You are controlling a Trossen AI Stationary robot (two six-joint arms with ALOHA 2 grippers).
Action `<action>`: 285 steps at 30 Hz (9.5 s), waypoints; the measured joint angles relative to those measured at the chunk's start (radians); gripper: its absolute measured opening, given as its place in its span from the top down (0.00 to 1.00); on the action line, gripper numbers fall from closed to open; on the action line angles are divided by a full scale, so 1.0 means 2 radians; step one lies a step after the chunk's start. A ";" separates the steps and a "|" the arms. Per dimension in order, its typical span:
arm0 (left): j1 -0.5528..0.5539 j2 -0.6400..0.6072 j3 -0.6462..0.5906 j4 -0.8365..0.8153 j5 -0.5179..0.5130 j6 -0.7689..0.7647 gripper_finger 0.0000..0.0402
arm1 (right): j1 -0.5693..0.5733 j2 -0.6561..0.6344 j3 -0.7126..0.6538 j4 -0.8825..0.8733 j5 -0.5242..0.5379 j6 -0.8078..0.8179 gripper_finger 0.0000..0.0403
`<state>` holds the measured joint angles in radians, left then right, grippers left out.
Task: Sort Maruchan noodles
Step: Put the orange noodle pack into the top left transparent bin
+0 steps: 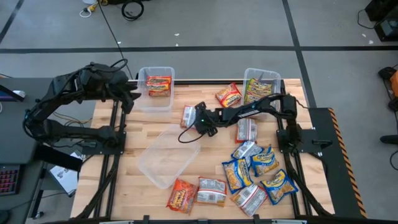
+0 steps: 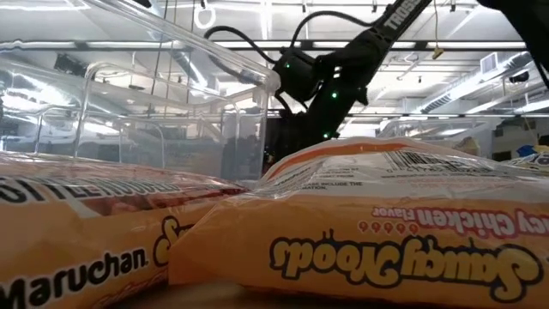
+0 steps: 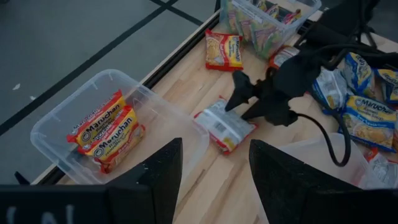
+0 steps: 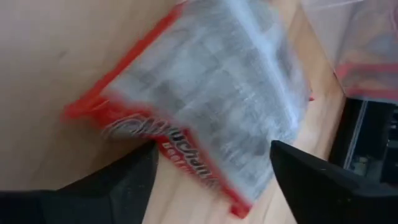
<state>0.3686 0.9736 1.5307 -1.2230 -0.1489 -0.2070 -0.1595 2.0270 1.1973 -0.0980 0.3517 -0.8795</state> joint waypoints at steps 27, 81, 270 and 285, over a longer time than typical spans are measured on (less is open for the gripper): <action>-0.068 0.062 0.000 0.150 0.006 0.105 0.53 | -0.063 -0.257 0.108 -0.319 -0.262 0.600 0.99; -0.169 0.341 0.000 0.345 -0.043 0.296 0.21 | -0.030 -0.251 0.114 -0.339 -0.351 0.805 0.99; 0.276 0.481 0.000 -0.007 -0.011 0.293 0.46 | 0.067 -0.362 0.113 -0.408 -0.111 0.696 0.61; 0.271 0.440 0.001 0.050 -0.080 0.251 0.47 | 0.066 -0.352 0.113 -0.400 -0.124 0.699 0.61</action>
<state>0.9101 1.8545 1.5327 -1.1237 -0.3099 0.2942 -0.0284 1.3239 1.4242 -0.8985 0.1030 0.5193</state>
